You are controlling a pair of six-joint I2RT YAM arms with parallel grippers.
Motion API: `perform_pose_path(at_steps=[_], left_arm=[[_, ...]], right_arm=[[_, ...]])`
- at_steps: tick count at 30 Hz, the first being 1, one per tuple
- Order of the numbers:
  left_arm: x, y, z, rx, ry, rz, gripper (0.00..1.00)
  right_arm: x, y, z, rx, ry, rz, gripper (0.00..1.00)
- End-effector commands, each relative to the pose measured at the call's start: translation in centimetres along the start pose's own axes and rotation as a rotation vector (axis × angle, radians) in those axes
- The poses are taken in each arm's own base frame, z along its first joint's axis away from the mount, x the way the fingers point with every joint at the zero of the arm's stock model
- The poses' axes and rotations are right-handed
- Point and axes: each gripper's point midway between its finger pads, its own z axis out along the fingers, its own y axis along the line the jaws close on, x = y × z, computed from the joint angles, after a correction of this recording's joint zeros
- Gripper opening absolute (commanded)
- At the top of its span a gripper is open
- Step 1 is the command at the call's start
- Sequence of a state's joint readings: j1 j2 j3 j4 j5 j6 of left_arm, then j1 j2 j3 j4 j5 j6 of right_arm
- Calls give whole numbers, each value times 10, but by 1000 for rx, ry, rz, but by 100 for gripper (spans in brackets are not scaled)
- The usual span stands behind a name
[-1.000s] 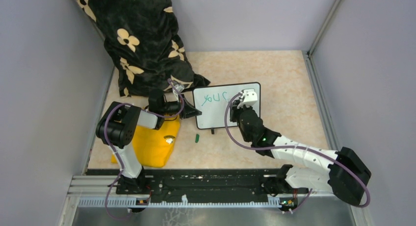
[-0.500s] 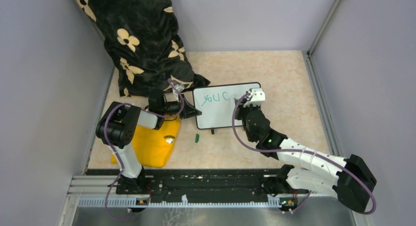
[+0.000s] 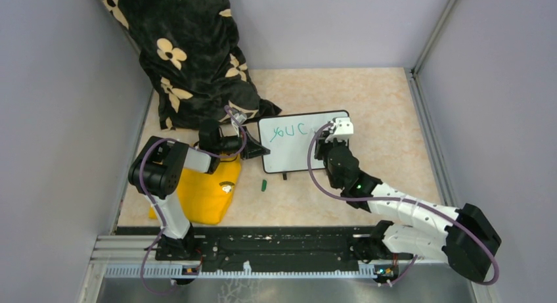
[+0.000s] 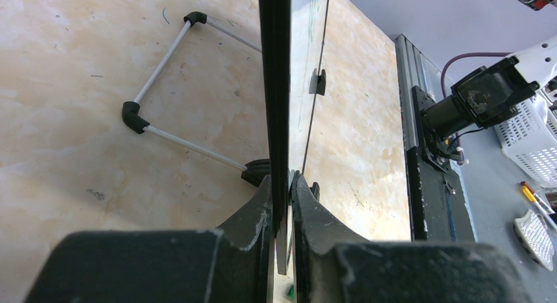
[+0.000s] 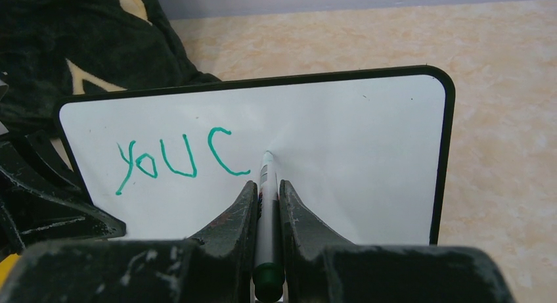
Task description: Write a sentence on the whiteboard
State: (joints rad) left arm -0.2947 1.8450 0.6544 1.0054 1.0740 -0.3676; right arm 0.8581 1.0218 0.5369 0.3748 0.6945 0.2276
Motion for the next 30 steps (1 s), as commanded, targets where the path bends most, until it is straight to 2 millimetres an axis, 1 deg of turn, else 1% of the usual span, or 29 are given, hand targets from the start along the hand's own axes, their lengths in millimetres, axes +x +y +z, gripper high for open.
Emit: perform_pose_path(at_steps=[1,11,19,27,30], left_arm=[[8,12,3,-49,16,13,0],[9,12,3,-50,16,14,0],[9,12,3,-50,17,15,0],[9,12,3,-50,16,16,0],[9,12,3,-51,17,15,0]], right_arm=[[-26,6,7,-5,-65,43,0],[-27,13,11,-26,-66,47,0],[-14,16,11,-51,-31,44,0],[6,3,1,-35,17,27,0],[9,-2,-2,-22,21,27,0]])
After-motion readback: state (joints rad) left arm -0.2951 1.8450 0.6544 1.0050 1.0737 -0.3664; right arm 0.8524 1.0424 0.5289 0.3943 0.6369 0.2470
